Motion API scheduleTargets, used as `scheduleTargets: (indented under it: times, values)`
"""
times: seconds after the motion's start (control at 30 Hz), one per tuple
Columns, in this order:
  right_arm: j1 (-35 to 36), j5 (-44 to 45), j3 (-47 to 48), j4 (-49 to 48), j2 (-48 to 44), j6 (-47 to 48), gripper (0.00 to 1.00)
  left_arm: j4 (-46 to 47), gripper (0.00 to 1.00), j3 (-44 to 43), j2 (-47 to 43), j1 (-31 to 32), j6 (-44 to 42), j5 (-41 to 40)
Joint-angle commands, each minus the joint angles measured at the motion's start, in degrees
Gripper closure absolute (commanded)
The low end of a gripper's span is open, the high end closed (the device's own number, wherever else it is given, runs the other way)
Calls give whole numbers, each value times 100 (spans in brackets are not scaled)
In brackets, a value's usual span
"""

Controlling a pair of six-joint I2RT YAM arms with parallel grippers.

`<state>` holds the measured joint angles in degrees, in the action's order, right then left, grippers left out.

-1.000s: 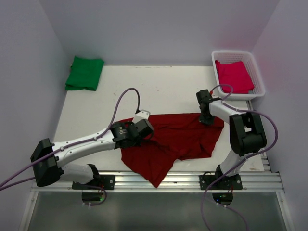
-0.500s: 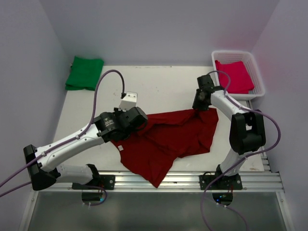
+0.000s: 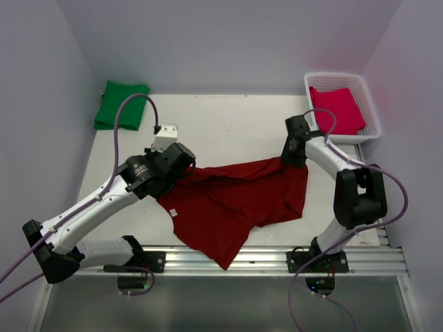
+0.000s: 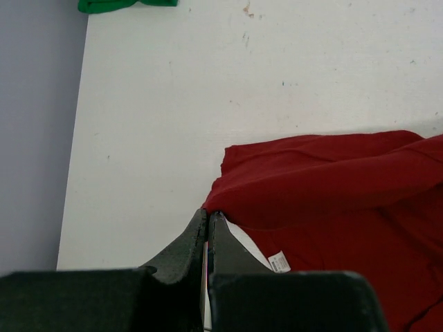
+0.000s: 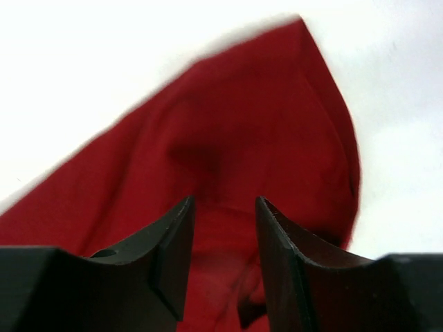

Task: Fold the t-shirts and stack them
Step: Flatten out the tshirt

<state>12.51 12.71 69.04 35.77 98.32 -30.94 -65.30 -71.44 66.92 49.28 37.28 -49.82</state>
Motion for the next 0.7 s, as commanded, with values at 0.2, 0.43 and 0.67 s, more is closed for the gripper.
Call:
scheduleTargets:
  times: [0.2, 0.43, 0.67]
  values:
    - [6, -49, -1120, -360, -798, -360, 75, 298, 100, -90, 85, -111, -379, -168]
    - [6, -146, -1095, -633, -394, -290, 78, 360, 100, -89, 85, -120, -397, -72]
    - [6, -120, -646, -650, 55, -202, 65, 342, 100, -28, 41, -129, -335, 25]
